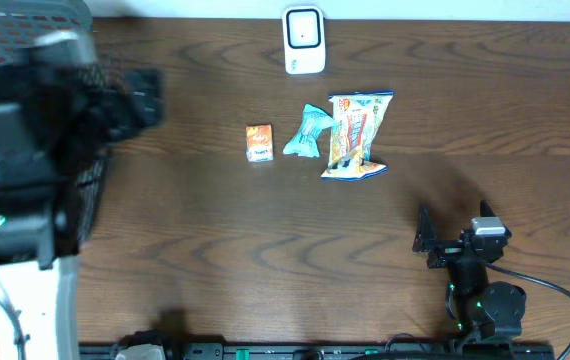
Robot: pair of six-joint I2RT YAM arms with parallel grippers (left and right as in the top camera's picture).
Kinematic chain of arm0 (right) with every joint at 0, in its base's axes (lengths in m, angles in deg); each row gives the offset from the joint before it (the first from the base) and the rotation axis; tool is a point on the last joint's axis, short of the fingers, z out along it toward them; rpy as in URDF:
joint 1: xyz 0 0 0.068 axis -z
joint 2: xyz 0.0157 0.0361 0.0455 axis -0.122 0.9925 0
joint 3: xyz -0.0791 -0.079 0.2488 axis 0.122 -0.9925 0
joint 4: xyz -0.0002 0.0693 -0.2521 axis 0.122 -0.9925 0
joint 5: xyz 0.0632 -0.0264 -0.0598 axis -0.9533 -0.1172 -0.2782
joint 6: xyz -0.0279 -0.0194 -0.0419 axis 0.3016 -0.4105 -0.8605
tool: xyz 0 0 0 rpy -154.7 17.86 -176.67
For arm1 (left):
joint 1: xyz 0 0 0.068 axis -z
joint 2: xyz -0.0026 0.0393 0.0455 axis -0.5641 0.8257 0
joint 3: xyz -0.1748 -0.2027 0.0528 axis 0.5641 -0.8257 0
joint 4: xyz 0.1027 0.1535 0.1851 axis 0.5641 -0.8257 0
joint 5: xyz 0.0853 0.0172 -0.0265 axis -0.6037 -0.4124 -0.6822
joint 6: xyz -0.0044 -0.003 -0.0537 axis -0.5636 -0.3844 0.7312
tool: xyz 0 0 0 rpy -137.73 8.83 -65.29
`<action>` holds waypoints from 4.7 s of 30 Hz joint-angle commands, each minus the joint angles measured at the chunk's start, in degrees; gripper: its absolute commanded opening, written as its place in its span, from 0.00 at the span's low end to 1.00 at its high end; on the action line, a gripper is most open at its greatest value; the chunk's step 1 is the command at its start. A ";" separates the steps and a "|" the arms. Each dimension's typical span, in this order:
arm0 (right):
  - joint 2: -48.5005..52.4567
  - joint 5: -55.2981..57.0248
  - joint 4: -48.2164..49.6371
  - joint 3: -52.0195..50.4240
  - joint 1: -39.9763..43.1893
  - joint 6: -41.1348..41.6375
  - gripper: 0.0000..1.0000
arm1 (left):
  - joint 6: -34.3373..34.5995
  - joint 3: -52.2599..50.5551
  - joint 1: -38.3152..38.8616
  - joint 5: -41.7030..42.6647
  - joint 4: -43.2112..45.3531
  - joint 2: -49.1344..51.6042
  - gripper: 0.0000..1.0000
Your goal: Scan the item barcode
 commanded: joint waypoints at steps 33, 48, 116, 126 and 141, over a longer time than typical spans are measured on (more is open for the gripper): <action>0.07 0.42 -0.28 -0.04 0.28 0.59 0.99 | 5.42 1.29 -33.51 -31.50 2.95 26.03 0.98; 0.07 0.42 -0.28 -0.04 0.28 0.59 0.99 | 2.23 1.27 -33.44 -32.89 0.85 36.65 0.98; 0.07 0.42 -0.28 -0.04 0.28 0.59 0.99 | 18.32 0.26 -14.03 19.67 20.06 4.46 0.07; 0.07 0.42 -0.28 -0.04 0.28 0.57 0.99 | 0.28 0.17 20.35 13.35 15.21 15.72 0.08; 0.07 0.42 -0.28 -0.04 0.28 0.59 0.99 | 0.50 0.17 35.26 -0.76 11.82 40.83 0.08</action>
